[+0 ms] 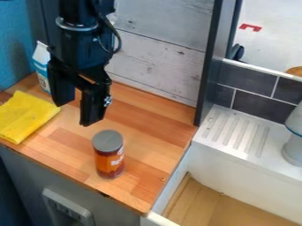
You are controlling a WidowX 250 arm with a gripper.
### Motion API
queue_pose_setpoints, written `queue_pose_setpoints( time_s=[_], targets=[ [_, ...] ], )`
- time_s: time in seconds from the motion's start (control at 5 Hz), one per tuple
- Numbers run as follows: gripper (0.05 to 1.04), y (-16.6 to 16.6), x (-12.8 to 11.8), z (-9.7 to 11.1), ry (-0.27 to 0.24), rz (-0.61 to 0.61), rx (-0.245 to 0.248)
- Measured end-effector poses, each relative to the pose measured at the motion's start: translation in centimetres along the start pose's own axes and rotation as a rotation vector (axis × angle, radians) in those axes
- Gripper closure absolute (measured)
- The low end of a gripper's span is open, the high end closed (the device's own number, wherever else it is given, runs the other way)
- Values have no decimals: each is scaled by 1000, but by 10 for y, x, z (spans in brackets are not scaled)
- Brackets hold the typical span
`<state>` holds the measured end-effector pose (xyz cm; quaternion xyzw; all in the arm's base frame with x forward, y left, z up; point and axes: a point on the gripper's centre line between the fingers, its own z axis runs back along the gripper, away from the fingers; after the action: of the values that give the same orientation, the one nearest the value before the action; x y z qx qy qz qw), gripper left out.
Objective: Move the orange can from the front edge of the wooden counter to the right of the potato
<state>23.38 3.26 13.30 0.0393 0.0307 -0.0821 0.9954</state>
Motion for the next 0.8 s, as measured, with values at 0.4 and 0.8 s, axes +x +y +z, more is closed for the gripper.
queue_pose_setpoints(
  time_s=[0.4,0.8],
  targets=[
    [82,-7,-22,-16,62,48,24],
    [82,-15,-45,-35,87,47,39]
  ],
)
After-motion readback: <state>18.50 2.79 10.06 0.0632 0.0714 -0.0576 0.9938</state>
